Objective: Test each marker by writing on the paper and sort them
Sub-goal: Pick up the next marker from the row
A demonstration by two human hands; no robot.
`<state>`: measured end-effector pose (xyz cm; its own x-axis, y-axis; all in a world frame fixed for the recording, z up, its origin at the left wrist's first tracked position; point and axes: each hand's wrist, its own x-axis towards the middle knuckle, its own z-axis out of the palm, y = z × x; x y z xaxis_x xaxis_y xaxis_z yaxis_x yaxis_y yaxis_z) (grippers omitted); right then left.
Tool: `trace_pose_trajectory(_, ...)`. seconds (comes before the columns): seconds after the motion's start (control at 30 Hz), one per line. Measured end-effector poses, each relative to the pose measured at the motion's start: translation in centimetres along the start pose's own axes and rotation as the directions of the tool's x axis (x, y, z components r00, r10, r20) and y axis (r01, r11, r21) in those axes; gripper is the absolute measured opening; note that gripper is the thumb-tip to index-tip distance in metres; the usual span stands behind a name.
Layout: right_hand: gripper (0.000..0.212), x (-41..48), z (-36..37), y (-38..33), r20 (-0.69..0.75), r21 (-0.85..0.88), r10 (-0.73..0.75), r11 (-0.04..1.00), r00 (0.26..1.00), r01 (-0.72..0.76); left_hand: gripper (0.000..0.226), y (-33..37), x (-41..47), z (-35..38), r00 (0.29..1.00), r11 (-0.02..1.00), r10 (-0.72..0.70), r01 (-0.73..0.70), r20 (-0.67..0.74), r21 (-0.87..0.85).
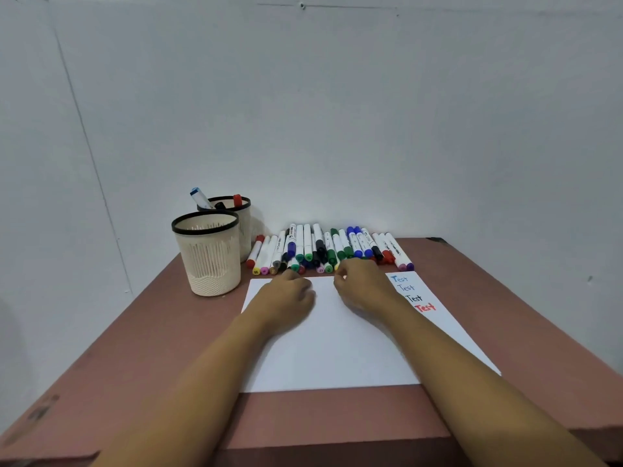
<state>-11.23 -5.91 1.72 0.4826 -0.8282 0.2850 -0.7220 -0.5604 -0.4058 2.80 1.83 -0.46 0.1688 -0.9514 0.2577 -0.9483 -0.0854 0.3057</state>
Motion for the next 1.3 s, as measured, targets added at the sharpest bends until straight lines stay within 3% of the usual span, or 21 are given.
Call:
trace_pose_trajectory(0.23,0.037,3.1,0.0,-2.1,-0.01,-0.217,-0.276,0.939,0.961,0.268,0.033,-0.3,-0.1,0.1,1.0,0.999,0.013,-0.013,-0.001,-0.033)
trace_pose_trajectory(0.4,0.034,4.5,1.5,-2.7,-0.028,-0.351,-0.328,0.888,0.944,0.298,0.033,-0.5,0.1,0.2,1.0,0.999,0.026,-0.027,-0.007,-0.021)
trace_pose_trajectory(0.63,0.027,5.1,2.4,-2.9,-0.101,-0.316,-0.333,0.904,0.938,0.287,0.031,-0.5,0.1,0.2,0.999,1.0,0.026,-0.026,-0.02,0.013)
trace_pose_trajectory(0.8,0.027,5.1,2.1,-2.9,-0.217,-0.1,-0.269,0.962,0.939,0.252,0.033,-0.4,0.1,0.1,1.0,1.0,0.018,-0.018,-0.012,0.015)
trace_pose_trajectory(0.97,0.031,5.0,0.5,-3.0,-0.402,0.276,-0.041,0.947,0.915,0.164,0.034,-0.2,-0.1,-0.2,1.0,1.0,0.014,-0.014,-0.008,-0.018)
trace_pose_trajectory(1.07,0.027,4.2,-1.2,-2.7,-0.485,0.484,0.117,0.861,0.866,0.155,0.031,0.1,-0.2,-0.4,0.996,0.997,0.032,-0.037,-0.083,-0.066)
trace_pose_trajectory(1.13,0.022,3.2,-2.7,-2.2,-0.461,0.639,0.222,0.755,0.859,0.148,0.029,0.2,-0.1,-0.5,0.976,0.991,0.039,-0.065,-0.214,-0.115)
trace_pose_trajectory(1.3,0.014,0.3,-5.0,-0.7,-0.329,0.844,0.338,0.524,0.882,0.114,0.045,0.3,0.0,-1.4,0.815,0.987,0.081,-0.146,-0.574,-0.068)
